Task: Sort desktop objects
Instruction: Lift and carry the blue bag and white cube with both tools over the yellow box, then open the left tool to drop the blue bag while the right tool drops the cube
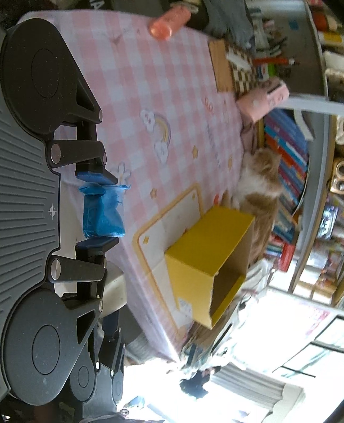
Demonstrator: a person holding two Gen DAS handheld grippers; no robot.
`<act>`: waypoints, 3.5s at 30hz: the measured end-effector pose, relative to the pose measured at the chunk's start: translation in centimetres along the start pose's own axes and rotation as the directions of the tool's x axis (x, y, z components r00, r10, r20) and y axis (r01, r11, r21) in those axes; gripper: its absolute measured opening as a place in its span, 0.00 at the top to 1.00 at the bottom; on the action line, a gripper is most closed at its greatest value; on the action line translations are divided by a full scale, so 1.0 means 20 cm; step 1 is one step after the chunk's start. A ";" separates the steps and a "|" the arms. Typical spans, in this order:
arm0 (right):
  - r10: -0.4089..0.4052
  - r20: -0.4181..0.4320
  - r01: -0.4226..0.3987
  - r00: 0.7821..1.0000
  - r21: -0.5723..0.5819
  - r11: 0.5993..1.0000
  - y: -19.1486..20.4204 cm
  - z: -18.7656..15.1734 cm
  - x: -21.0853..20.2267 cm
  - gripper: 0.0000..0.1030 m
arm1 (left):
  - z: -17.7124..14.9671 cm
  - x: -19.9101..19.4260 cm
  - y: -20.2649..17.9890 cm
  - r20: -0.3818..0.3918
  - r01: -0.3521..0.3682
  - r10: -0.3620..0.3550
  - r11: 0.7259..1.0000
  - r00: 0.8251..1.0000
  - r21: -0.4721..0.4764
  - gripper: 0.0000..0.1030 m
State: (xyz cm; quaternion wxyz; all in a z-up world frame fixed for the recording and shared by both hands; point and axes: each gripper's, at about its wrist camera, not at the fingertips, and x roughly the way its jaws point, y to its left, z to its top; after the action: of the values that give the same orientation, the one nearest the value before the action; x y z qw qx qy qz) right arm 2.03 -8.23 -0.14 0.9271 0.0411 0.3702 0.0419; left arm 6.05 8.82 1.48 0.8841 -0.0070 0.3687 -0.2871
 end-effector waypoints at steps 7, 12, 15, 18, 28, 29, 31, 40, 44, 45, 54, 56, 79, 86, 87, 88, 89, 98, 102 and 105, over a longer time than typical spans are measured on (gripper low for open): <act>-0.072 -0.009 0.072 0.997 0.058 0.996 -0.09 -0.06 -0.07 0.55 | 0.01 0.06 -0.09 -0.033 0.076 -0.074 0.996 0.997 0.051 0.62; -0.118 -0.011 0.119 0.993 0.106 0.987 -0.15 -0.09 -0.12 0.55 | 0.02 0.10 -0.17 -0.050 0.120 -0.116 0.989 0.992 0.092 0.62; -0.143 -0.008 0.142 0.990 0.129 0.981 -0.19 -0.11 -0.14 0.55 | 0.03 0.12 -0.20 -0.055 0.133 -0.128 0.986 0.990 0.102 0.62; -0.164 -0.002 0.162 0.987 0.145 0.976 -0.23 -0.12 -0.16 0.55 | 0.04 0.14 -0.23 -0.058 0.138 -0.133 0.985 0.989 0.100 0.62; -0.189 0.008 0.185 0.982 0.176 0.967 -0.40 -0.11 -0.19 0.55 | 0.09 0.22 -0.35 -0.059 0.148 -0.142 0.980 0.988 0.131 0.62; -0.190 0.010 0.185 0.982 0.178 0.967 -0.41 -0.10 -0.19 0.55 | 0.10 0.23 -0.37 -0.060 0.147 -0.140 0.979 0.988 0.138 0.62; -0.189 0.012 0.184 0.982 0.184 0.966 -0.45 -0.10 -0.18 0.55 | 0.11 0.25 -0.40 -0.061 0.146 -0.138 0.978 0.989 0.147 0.62; -0.163 0.014 0.158 0.987 0.182 0.971 -0.60 -0.04 -0.14 0.55 | 0.17 0.35 -0.49 -0.059 0.116 -0.108 0.981 0.992 0.153 0.62; -0.152 0.017 0.146 0.988 0.183 0.972 -0.68 -0.01 -0.12 0.55 | 0.21 0.41 -0.55 -0.055 0.100 -0.092 0.981 0.994 0.164 0.62; -0.150 0.019 0.145 0.988 0.180 0.973 -0.71 0.00 -0.11 0.55 | 0.22 0.42 -0.56 -0.052 0.095 -0.088 0.982 0.995 0.164 0.62; -0.162 0.085 0.147 0.983 0.161 0.976 -0.96 0.14 -0.09 0.55 | 0.41 0.52 -0.70 0.040 0.046 -0.053 0.986 0.998 0.163 0.62; -0.152 0.098 0.136 0.984 0.154 0.979 -1.03 0.19 -0.07 0.55 | 0.46 0.55 -0.73 0.077 0.024 -0.037 0.986 0.996 0.166 0.62; 0.088 0.246 -0.074 0.965 -0.065 0.995 -1.39 0.86 0.26 0.55 | 0.82 0.99 -0.86 0.211 -0.248 0.206 0.949 0.956 0.195 0.62; 0.127 0.166 -0.110 0.978 -0.108 0.988 -1.39 0.91 0.46 0.55 | 0.80 1.14 -0.85 0.160 -0.261 0.231 0.942 0.960 0.210 0.62; 0.131 0.150 -0.115 0.980 -0.115 0.987 -1.39 0.92 0.49 0.55 | 0.80 1.15 -0.85 0.153 -0.260 0.230 0.942 0.961 0.212 0.62; 0.134 0.138 -0.118 0.981 -0.115 0.986 -1.39 0.92 0.51 0.55 | 0.80 1.17 -0.85 0.147 -0.259 0.231 0.942 0.962 0.213 0.62; 0.137 0.124 -0.123 0.983 -0.114 0.986 -1.39 0.92 0.54 0.55 | 0.80 1.18 -0.84 0.140 -0.259 0.233 0.943 0.962 0.210 0.62; 0.163 0.002 -0.163 0.987 -0.079 0.983 -1.43 0.92 0.72 0.55 | 0.79 1.26 -0.82 0.072 -0.227 0.218 0.957 0.973 0.180 0.61; 0.170 -0.009 -0.171 0.985 -0.090 0.981 -1.44 0.91 0.73 0.55 | 0.78 1.26 -0.82 0.086 -0.250 0.239 0.952 0.967 0.177 0.59; 0.179 -0.002 -0.179 0.984 -0.087 0.980 -1.44 0.91 0.72 0.54 | 0.78 1.25 -0.83 0.096 -0.265 0.252 0.950 0.963 0.167 0.54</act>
State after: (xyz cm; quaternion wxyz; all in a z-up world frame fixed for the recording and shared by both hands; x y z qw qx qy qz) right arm 26.35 -36.09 0.09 0.9216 0.0340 0.3601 0.1410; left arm 22.03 -20.87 0.39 0.9240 0.1097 0.3066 -0.2002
